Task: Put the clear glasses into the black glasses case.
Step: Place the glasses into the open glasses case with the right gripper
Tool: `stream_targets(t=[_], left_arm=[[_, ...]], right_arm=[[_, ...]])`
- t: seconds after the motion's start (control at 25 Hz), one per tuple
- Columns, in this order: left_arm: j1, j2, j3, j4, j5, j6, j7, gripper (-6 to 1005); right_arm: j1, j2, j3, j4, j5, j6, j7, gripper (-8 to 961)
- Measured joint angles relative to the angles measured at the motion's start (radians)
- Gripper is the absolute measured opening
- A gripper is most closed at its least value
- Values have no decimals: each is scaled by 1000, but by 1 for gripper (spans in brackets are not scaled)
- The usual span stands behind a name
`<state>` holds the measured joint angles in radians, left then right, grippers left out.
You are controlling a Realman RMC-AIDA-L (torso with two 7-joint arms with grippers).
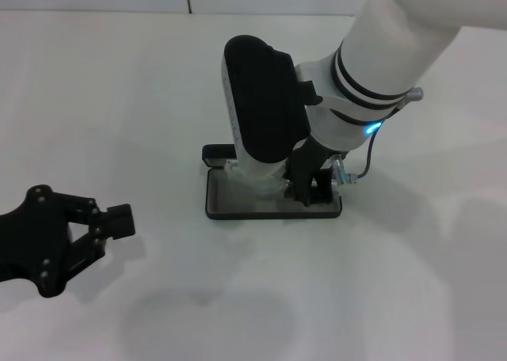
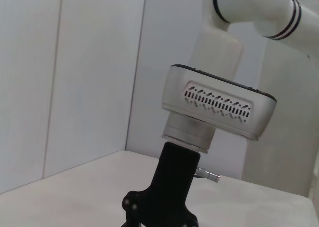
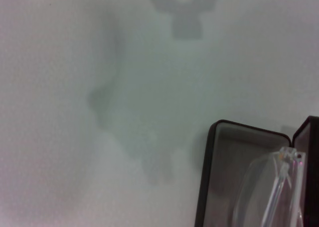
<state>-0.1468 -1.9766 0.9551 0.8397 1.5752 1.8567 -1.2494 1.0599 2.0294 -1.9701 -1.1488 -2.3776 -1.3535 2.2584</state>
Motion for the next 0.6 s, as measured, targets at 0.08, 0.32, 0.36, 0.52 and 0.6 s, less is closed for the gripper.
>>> stream_targets(t=[0.08, 0.32, 0.36, 0.52, 0.6], left_arm=[[2, 1, -4, 0, 0, 1, 0, 51], [4, 1, -6, 0, 2, 2, 0, 51], [4, 1, -6, 0, 2, 2, 0, 51], [4, 1, -7, 2, 3, 2, 0, 51], [2, 1, -7, 2, 3, 2, 0, 51]], right_arm=[[0, 0, -1, 0, 0, 2, 0, 167], [0, 0, -6, 0, 0, 9, 1, 169], [0, 0, -6, 0, 0, 9, 1, 169], [0, 0, -15, 0, 1, 18, 6, 170], [0, 0, -16, 0, 2, 21, 8, 170]])
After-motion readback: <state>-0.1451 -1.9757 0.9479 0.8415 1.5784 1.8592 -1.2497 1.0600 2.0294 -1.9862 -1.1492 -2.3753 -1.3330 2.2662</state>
